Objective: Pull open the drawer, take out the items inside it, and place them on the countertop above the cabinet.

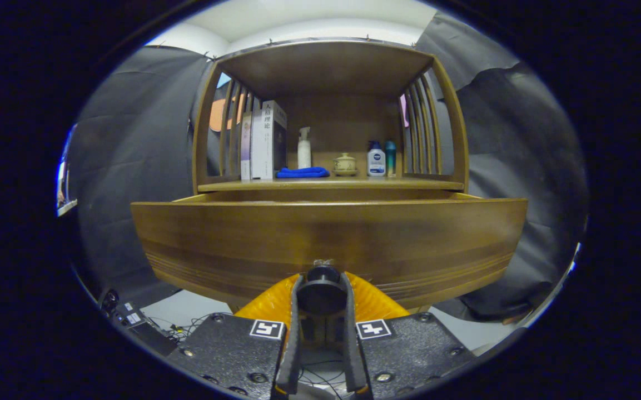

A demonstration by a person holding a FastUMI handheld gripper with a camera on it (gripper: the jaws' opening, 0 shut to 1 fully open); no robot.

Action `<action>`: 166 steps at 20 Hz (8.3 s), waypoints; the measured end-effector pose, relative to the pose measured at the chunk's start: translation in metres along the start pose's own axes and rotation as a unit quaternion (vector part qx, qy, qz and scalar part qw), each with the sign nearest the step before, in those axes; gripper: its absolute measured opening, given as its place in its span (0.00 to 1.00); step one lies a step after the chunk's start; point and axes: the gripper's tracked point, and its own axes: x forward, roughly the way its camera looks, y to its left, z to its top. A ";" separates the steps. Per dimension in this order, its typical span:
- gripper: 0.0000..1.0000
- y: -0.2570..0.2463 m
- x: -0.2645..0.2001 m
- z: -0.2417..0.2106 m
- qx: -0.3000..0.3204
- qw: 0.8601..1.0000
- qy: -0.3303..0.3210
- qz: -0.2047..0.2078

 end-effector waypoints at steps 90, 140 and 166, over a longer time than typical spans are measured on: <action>0.19 -0.011 0.245 0.206 0.030 0.962 0.272 -0.003; 1.00 -0.016 -0.060 0.063 -0.005 0.996 -0.085 -0.019; 0.97 0.012 -0.006 0.017 0.019 0.999 -0.028 -0.024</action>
